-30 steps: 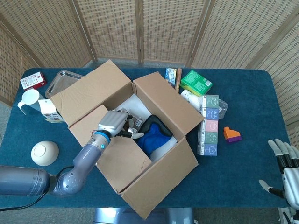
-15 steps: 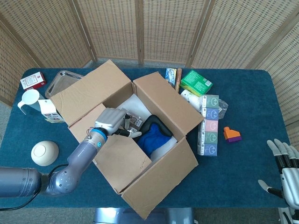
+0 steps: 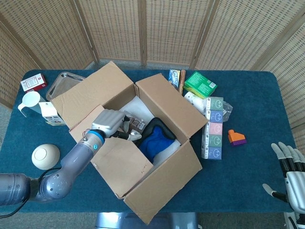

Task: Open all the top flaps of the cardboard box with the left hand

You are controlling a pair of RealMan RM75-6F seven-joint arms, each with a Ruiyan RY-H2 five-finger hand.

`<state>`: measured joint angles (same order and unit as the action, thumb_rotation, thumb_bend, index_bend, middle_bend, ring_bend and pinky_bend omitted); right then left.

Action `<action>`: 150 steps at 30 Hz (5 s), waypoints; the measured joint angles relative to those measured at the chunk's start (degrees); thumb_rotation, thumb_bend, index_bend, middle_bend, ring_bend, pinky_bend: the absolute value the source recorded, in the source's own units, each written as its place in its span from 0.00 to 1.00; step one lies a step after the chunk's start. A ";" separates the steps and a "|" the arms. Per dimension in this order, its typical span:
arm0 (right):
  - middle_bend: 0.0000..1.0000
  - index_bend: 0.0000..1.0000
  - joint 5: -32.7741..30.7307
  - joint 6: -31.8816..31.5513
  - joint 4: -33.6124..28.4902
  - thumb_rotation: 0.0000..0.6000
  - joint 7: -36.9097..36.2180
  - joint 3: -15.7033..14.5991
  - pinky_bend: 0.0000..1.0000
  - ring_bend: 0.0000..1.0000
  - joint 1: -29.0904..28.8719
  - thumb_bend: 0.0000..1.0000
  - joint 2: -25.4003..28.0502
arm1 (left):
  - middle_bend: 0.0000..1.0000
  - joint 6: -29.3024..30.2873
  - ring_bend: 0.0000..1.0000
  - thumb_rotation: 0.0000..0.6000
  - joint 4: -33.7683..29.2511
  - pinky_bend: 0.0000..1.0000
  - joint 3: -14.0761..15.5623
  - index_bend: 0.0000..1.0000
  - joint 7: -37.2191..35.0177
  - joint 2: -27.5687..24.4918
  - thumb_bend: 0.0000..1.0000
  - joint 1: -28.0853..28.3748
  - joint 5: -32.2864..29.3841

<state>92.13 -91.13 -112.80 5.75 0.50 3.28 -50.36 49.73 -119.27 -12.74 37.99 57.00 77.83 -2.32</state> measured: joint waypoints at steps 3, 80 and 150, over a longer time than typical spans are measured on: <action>0.00 0.00 0.42 0.04 -0.07 1.00 0.79 -0.16 0.00 0.00 0.01 0.00 -0.26 | 0.66 -1.37 0.42 0.33 -1.06 0.38 0.16 0.57 -0.65 -2.17 0.00 0.40 -1.35; 0.00 0.00 1.09 -0.04 -0.90 1.00 7.72 -0.35 0.00 0.00 0.25 0.00 -3.17 | 0.67 -46.14 0.43 0.33 -5.46 0.37 -14.24 0.60 -50.19 -40.81 0.00 -21.62 34.41; 0.00 0.00 0.95 0.24 -1.36 1.00 6.94 -0.39 0.00 0.00 0.32 0.00 -2.53 | 0.00 -14.68 0.00 1.00 -1.42 0.04 -23.36 0.14 -37.28 -25.68 0.00 -68.87 77.47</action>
<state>93.08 -90.90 -114.16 12.69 0.12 3.60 -52.88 35.05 -120.69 -36.10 0.71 31.33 8.96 75.14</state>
